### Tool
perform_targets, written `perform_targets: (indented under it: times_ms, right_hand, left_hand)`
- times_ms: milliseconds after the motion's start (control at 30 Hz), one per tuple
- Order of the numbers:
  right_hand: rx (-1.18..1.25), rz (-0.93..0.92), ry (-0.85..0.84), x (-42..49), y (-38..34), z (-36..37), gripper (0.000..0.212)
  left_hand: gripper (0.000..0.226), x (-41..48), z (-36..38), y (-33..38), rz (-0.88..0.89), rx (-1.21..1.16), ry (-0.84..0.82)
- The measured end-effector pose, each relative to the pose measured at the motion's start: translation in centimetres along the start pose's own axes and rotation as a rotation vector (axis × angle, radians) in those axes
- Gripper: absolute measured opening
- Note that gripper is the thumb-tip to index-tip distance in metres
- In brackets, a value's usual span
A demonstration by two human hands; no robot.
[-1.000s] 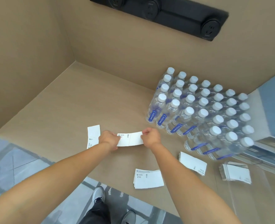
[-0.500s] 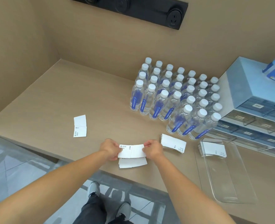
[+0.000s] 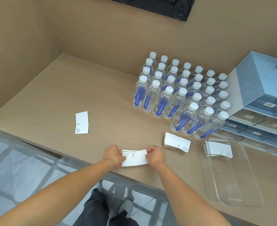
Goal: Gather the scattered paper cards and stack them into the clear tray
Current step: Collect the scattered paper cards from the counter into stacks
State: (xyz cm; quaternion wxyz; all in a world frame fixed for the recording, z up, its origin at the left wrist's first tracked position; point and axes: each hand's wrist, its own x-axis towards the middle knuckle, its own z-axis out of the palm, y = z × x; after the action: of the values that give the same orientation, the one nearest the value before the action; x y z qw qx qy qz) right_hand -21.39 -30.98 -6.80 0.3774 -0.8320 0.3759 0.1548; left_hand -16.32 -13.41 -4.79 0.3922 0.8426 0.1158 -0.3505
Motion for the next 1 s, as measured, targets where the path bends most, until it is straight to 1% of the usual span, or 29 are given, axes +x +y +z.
perform_targets:
  times_ms: [233, 333, 433, 500, 567, 633, 700, 800, 833, 933, 1000]
  right_hand:
    - [-0.023, 0.002, 0.015, 0.2, -1.1, -0.4, 0.028]
    - [-0.027, -0.015, 0.039, 0.5, -3.2, -0.7, 0.027]
    - [-0.021, -0.066, -0.014, 0.9, -6.7, 0.1, 0.025]
    - [-0.058, -0.13, -0.078, 1.2, -10.2, 1.8, 0.026]
    - [-0.093, -0.173, -0.111, 1.3, -11.9, 2.6, 0.025]
    - [-0.155, -0.24, -0.162, 1.4, -14.7, 4.3, 0.026]
    - [-0.232, -0.316, -0.214, 1.6, -17.7, 5.9, 0.027]
    - [-0.347, -0.451, -0.258, 1.9, -22.4, 8.1, 0.031]
    - [-0.381, -0.494, -0.268, 2.0, -23.7, 8.7, 0.031]
    - [-0.477, -0.616, -0.309, 2.6, -27.1, 10.4, 0.034]
    - [-0.543, -0.652, -0.347, 3.3, -28.7, 11.2, 0.039]
  left_hand:
    - [0.017, 0.6, -0.5, -0.2, 0.012, 0.041, -0.013]
    - [0.014, 0.8, -2.4, 0.2, 0.011, 0.038, -0.004]
    - [0.01, 1.2, -5.4, 0.4, -0.016, -0.003, 0.052]
    - [0.015, 1.6, -8.2, -0.5, -0.061, -0.097, 0.121]
    - [0.019, 1.9, -9.1, -0.8, -0.111, -0.177, 0.149]
    - [0.014, 2.2, -10.6, -1.7, -0.187, -0.312, 0.194]
    - [0.002, 2.6, -12.0, -2.4, -0.258, -0.46, 0.227]
    - [0.022, 3.9, -13.7, -3.3, -0.344, -0.69, 0.259]
    - [0.024, 4.3, -14.1, -3.5, -0.363, -0.758, 0.268]
    - [0.023, 5.5, -15.1, -3.7, -0.414, -0.898, 0.306]
    - [0.024, 6.3, -15.3, -3.8, -0.442, -0.969, 0.321]
